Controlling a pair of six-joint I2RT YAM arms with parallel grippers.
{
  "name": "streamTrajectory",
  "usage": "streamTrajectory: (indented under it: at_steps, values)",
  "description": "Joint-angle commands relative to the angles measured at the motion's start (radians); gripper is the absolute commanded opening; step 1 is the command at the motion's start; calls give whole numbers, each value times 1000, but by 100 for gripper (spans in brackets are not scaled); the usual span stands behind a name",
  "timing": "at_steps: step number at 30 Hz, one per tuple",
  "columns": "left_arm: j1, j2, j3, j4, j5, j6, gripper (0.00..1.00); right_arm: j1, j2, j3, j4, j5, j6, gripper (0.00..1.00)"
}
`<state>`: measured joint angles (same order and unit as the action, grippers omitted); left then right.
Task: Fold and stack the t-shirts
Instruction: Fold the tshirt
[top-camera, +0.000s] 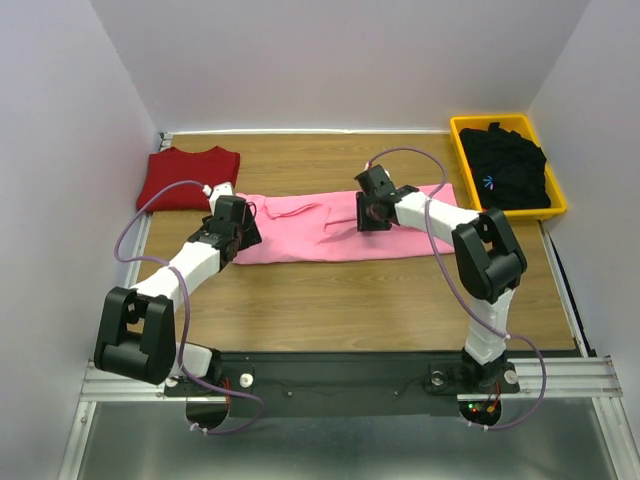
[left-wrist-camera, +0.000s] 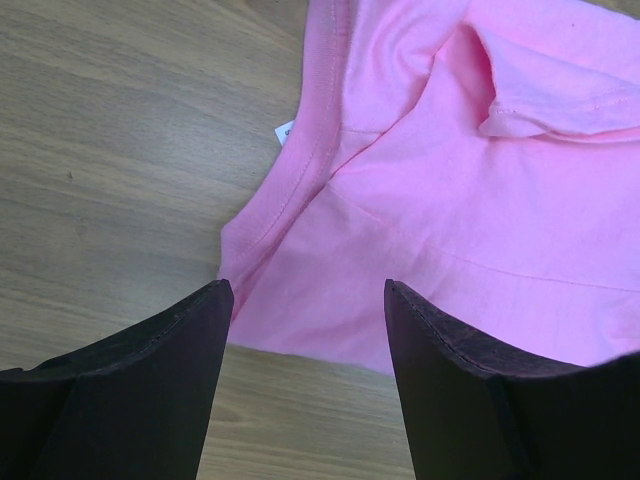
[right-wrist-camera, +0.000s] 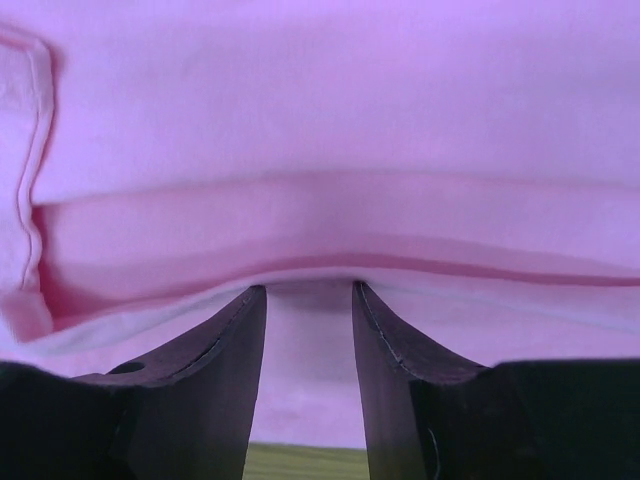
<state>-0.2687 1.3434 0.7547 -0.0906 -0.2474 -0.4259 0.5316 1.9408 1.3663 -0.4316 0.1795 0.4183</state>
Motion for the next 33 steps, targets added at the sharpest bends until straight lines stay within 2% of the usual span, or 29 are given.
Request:
streamTrajectory:
  at_steps: [1,5,9,15,18,19,22,25,30,33]
  values:
    - [-3,-46,6,19,0,16,74,-12,29,91,40,109,-49,46]
    - [-3,-52,12,11,11,12,74,-44,46,125,40,127,-65,47]
    - [-3,-53,21,-6,22,1,73,-99,-55,99,39,115,-79,50]
    - [-4,-4,52,-23,22,-43,73,-261,-201,-80,39,57,-46,56]
    - [-4,65,98,-54,17,-66,70,-370,-266,-192,40,-4,-15,56]
    - [-3,83,109,-58,20,-80,64,-396,-278,-214,40,-35,-7,56]
    - [-4,138,144,-66,34,-99,56,-488,-309,-285,44,-81,31,55]
    - [-4,186,163,-60,30,-108,51,-557,-315,-331,51,-110,57,54]
    - [14,272,166,-95,31,-126,47,-636,-293,-394,70,-161,103,51]
    - [49,269,97,-94,45,-139,46,-701,-301,-470,79,-161,143,44]
